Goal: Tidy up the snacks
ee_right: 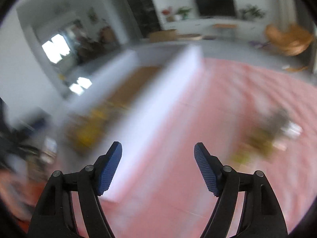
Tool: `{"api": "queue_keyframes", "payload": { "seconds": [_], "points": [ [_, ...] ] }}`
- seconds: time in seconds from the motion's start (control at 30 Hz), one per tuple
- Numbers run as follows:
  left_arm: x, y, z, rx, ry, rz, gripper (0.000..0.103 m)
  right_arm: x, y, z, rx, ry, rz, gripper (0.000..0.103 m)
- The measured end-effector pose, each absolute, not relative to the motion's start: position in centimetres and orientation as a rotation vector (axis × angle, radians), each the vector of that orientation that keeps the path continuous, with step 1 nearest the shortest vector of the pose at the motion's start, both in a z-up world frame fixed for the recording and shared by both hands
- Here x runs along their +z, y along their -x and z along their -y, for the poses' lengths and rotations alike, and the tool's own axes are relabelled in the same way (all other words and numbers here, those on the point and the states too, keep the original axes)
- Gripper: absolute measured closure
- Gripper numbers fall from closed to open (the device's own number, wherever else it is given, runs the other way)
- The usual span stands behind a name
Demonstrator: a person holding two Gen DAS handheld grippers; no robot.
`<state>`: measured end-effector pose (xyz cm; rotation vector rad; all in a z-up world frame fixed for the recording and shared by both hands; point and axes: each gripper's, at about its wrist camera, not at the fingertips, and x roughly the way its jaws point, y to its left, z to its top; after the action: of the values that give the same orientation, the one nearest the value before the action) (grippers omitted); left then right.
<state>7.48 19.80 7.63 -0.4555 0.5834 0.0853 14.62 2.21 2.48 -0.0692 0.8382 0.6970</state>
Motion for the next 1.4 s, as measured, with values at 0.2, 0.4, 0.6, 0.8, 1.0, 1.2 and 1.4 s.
{"api": "queue_keyframes", "payload": {
  "seconds": [0.2, 0.4, 0.6, 0.8, 1.0, 1.2, 1.4],
  "points": [
    [5.9, -9.2, -7.2, -0.247, 0.362, -0.708, 0.006, -5.1, -13.5, 10.4, 0.371, 0.209, -0.902, 0.025],
    [-2.0, -10.9, -0.6, -0.290, 0.288, -0.911, 0.006, -6.9, -12.2, 17.3, 0.231, 0.119, -0.898, 0.024],
    [-5.5, -11.7, -1.0, -0.059, 0.035, -0.902, 0.006, -6.3, -11.8, 17.3, 0.208, 0.118, -0.884, 0.018],
    [-7.5, -12.6, -1.7, -0.043, 0.035, -0.934, 0.006, -6.9, -12.4, 16.8, 0.195, 0.102, -0.893, 0.014],
    [-7.2, -10.5, -1.3, -0.048, -0.009, -0.934, 0.004, -6.9, -12.3, 16.9, 0.196, 0.100, -0.893, 0.014],
    [-7.1, -10.7, -1.2, -0.051, -0.013, -0.943, 0.000, -7.0, -12.4, 16.8, 0.197, 0.100, -0.893, 0.014],
    [-7.2, -10.8, -1.2, -0.052, -0.014, -0.943, 0.000, -7.0, -12.4, 16.8, 0.197, 0.101, -0.893, 0.014]
  ]
}}
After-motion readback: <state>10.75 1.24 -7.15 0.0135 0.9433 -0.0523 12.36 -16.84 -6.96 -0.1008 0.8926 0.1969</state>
